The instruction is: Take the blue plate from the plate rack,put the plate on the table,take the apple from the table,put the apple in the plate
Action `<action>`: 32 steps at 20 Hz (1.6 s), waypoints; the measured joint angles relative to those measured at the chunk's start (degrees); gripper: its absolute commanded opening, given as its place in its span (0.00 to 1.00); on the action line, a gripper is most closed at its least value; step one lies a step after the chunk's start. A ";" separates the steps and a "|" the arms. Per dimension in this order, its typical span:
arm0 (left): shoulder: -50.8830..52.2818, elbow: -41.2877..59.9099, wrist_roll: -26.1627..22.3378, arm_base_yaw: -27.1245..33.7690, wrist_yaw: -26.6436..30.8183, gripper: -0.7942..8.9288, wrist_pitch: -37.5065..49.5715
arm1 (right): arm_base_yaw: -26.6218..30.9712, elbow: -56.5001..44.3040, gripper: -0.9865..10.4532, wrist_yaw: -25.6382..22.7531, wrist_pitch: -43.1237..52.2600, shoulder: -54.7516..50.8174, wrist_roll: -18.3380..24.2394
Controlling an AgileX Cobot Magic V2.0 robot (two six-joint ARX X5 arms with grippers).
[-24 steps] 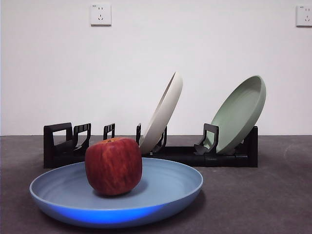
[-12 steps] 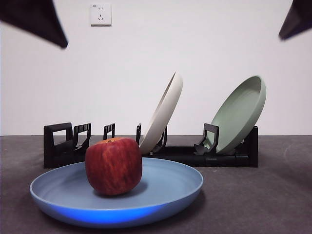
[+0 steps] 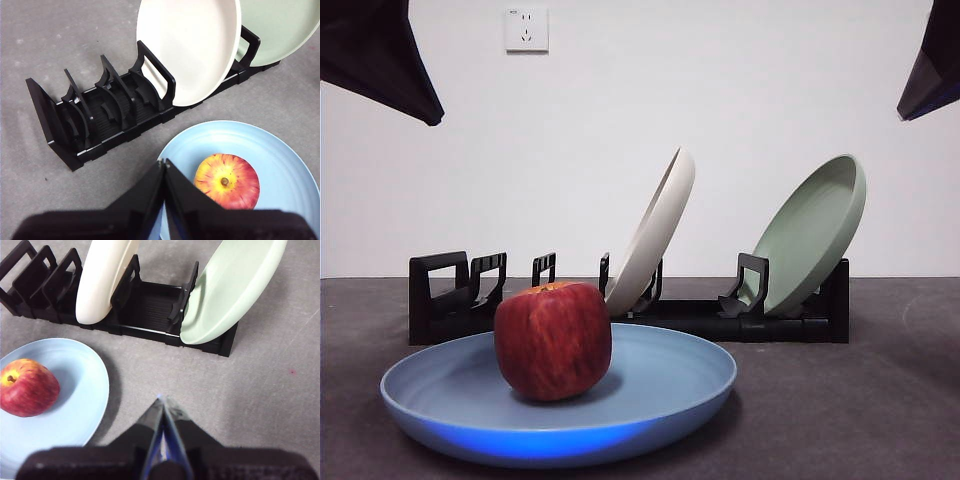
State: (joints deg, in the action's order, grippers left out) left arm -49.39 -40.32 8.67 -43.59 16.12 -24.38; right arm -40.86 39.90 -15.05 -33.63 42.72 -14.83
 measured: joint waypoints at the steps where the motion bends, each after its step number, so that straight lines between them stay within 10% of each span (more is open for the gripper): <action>1: 0.00 0.00 0.00 0.00 0.00 0.08 0.00 | 0.00 0.00 0.09 0.00 0.00 0.00 0.00; 8: 10.62 1.29 -0.66 6.05 -0.04 0.08 2.08 | 0.00 0.00 0.09 0.02 -0.07 0.00 0.00; 21: 46.71 34.42 -0.70 43.41 -11.65 0.08 14.95 | 0.00 0.00 0.09 0.00 -0.15 0.00 0.00; 32: 49.11 38.91 -0.72 48.46 -13.33 0.08 12.70 | 0.00 0.00 0.09 0.02 -0.17 0.00 0.00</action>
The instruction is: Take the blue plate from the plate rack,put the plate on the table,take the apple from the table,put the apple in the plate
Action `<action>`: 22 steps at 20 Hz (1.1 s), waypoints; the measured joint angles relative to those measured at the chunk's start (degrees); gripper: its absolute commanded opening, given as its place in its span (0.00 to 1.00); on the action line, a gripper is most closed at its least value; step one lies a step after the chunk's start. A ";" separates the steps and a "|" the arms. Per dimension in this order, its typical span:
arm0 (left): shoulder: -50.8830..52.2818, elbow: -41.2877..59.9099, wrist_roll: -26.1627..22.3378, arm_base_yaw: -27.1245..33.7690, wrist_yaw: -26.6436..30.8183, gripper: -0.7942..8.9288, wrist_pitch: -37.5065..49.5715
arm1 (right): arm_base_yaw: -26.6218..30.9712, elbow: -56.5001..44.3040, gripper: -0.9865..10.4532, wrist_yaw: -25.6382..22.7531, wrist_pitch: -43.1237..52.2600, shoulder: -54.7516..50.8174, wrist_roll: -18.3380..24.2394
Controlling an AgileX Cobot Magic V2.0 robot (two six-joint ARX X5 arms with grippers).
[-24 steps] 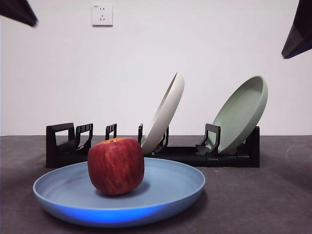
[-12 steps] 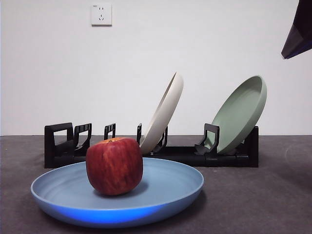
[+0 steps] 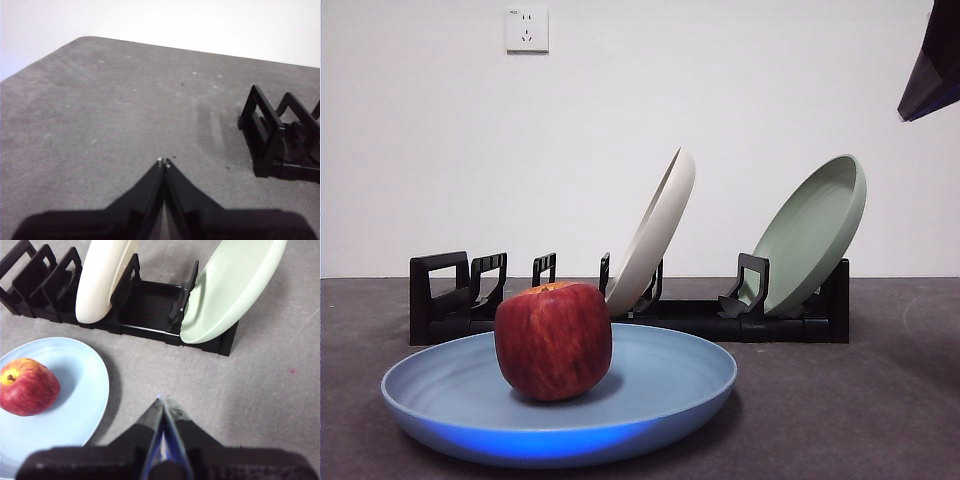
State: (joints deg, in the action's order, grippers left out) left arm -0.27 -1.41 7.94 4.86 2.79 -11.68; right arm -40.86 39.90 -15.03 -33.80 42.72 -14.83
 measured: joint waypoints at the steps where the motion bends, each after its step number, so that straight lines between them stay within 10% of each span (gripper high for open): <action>1: 0.02 0.00 0.00 0.00 0.00 0.08 0.00 | 0.00 0.00 0.09 0.00 0.00 0.00 -0.02; 16: 0.02 0.00 0.00 0.00 0.00 0.08 0.00 | 0.52 0.00 0.09 -0.96 -0.50 -2.69 4.92; 22: 0.02 0.00 0.00 0.00 0.00 0.08 0.00 | 17.00 -7.80 0.09 7.87 15.23 -12.59 8.70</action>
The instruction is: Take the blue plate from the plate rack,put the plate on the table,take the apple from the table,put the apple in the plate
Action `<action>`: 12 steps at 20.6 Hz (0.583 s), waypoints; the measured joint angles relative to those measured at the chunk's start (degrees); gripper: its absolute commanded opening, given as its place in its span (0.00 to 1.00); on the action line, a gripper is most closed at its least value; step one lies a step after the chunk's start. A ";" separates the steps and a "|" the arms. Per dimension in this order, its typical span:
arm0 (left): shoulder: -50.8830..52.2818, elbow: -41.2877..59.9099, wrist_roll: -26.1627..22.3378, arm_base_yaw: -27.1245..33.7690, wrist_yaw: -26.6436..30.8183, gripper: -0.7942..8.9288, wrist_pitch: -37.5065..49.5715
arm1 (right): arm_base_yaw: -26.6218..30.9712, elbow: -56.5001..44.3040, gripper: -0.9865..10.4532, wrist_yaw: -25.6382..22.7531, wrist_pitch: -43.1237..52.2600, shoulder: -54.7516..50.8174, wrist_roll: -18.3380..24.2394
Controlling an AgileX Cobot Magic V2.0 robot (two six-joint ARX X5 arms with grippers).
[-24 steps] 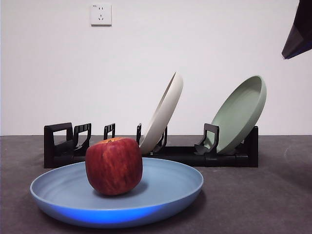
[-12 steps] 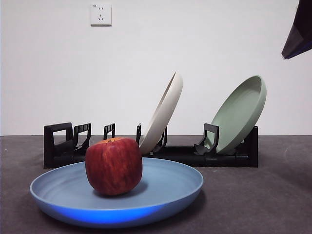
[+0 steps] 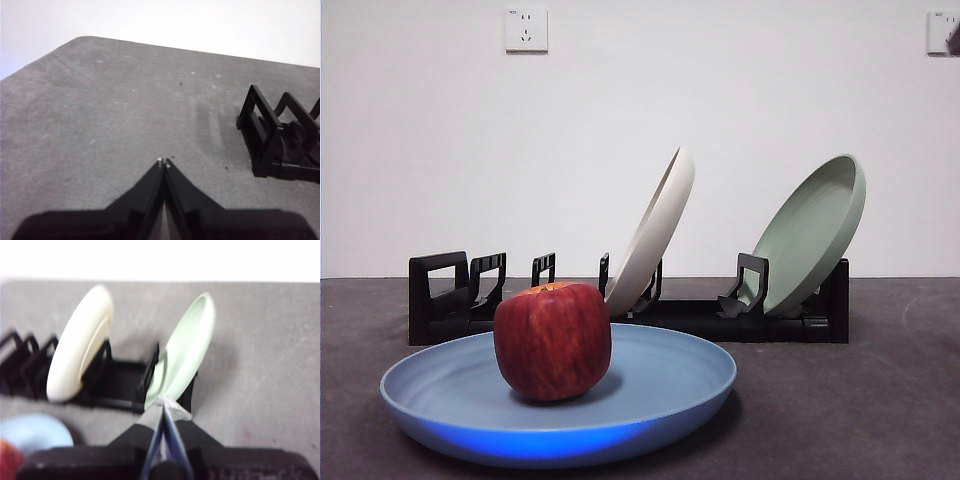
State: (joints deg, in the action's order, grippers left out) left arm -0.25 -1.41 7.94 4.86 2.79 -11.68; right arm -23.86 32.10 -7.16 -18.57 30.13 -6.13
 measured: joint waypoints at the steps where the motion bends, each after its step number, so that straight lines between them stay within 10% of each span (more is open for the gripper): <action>1: -0.02 0.00 0.00 0.00 -0.02 0.08 0.00 | 3.80 -3.13 0.09 3.69 3.15 -2.47 0.20; 12: -0.02 0.00 0.00 0.00 -0.02 0.08 0.00 | 15.63 -25.88 0.09 7.19 15.30 -21.57 0.83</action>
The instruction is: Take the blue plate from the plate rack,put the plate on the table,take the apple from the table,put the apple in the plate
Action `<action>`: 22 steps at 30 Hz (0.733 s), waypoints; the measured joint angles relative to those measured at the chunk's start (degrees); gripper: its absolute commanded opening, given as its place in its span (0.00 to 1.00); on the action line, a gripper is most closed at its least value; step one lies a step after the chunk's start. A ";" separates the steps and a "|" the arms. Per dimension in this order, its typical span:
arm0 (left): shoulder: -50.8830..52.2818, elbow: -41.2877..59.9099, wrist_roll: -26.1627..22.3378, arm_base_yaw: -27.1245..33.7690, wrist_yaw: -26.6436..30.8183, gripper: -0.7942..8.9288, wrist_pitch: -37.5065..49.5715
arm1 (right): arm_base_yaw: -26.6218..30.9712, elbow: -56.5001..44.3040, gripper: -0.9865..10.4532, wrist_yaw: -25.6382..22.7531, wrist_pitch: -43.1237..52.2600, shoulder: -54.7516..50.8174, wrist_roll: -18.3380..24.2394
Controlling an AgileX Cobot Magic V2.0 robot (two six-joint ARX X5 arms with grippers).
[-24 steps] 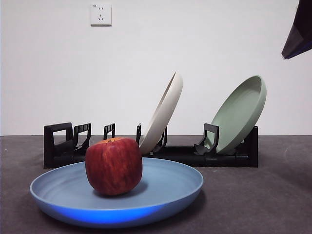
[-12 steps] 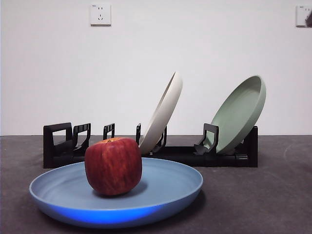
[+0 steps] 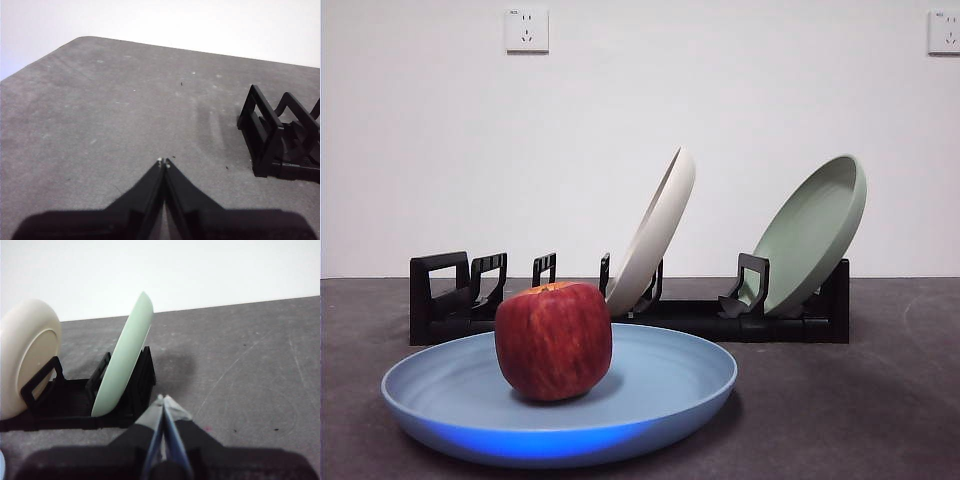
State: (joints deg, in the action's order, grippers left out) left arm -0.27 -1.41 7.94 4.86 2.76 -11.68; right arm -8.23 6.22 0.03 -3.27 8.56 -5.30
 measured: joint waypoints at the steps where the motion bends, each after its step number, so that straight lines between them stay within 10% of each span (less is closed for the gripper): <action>1: 0.00 0.00 0.00 0.00 0.00 0.08 0.00 | 0.00 -1.11 0.09 0.00 0.35 -0.96 0.00; 22: 0.00 0.00 0.00 0.00 0.00 0.08 0.00 | 0.00 -5.38 0.09 -0.04 -6.60 -8.33 -3.74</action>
State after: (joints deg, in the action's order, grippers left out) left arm -0.27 -1.41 7.94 4.86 2.76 -11.68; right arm -8.23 0.84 -0.01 -9.87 0.23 -9.04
